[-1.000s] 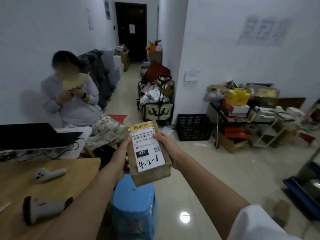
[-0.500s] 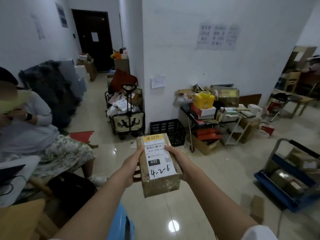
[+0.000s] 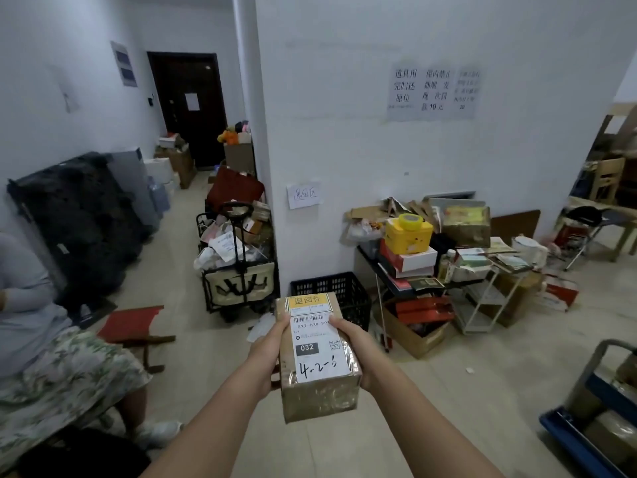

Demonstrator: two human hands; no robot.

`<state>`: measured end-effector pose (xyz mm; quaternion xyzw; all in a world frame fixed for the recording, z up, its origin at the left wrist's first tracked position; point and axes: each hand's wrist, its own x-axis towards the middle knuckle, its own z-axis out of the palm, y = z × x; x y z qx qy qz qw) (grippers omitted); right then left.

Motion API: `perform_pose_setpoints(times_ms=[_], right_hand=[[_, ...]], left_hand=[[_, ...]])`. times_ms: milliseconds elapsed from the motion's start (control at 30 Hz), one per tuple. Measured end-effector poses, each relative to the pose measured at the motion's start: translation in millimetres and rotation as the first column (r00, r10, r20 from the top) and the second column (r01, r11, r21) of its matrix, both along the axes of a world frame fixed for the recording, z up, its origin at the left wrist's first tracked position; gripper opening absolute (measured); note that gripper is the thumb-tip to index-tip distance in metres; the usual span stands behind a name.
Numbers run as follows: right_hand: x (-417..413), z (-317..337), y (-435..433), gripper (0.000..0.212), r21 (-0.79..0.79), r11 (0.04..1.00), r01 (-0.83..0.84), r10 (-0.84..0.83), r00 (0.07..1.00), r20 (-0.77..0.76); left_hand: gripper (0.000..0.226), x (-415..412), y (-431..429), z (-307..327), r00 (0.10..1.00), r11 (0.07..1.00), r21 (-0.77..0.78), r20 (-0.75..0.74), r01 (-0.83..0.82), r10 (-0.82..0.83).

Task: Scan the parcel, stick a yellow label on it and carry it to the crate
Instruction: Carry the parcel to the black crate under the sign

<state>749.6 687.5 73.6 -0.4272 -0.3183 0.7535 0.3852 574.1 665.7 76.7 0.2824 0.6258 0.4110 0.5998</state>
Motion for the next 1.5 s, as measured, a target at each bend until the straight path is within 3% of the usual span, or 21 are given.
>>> perform_pose_setpoints(times_ms=[133,267,500,700,933,1000,1433,1500], right_hand=[[14.2,-7.2,39.6,0.045,-0.039,0.999,0.013,-0.013,1.000,0.008],[20.2,-9.7,75.8,0.040,-0.076,0.997,0.024,-0.025,1.000,-0.013],[14.2,-23.6,160.7,0.039,-0.088,0.995,0.049,-0.049,0.999,-0.007],[-19.2,-31.1,280.0,0.047,-0.090,0.995,0.041,-0.038,0.999,0.036],[-70.8,5.5,421.3,0.044,-0.035,0.999,0.039,-0.038,0.999,0.003],[-78.9,8.8,453.9,0.046,-0.027,0.999,0.039,-0.039,0.999,0.003],[-108.5,-16.5,650.6,0.041,-0.110,0.985,-0.129,0.133,0.991,0.026],[-104.6,-21.8,692.5,0.042,-0.108,0.984,-0.144,0.147,0.989,0.017]], left_hand=[[0.086,15.5,40.8,-3.9,0.999,0.998,-0.050,0.022,0.033,-0.032],[0.071,22.1,79.3,-2.6,0.999,0.996,-0.074,0.009,0.040,-0.039],[0.067,18.1,169.7,-15.5,0.998,0.995,-0.082,0.000,0.062,-0.062],[0.059,-14.1,279.3,-13.2,0.998,0.996,-0.070,0.013,0.060,-0.059],[0.075,-67.0,429.1,21.3,0.998,0.998,0.002,-0.008,0.067,-0.067],[0.069,-75.7,460.5,25.6,0.998,0.998,0.015,-0.006,0.063,-0.063],[0.047,-103.1,635.4,-7.8,0.998,0.999,-0.030,0.041,-0.040,0.042],[0.052,-98.2,673.9,-8.0,0.997,0.997,-0.022,0.018,-0.074,0.074]])
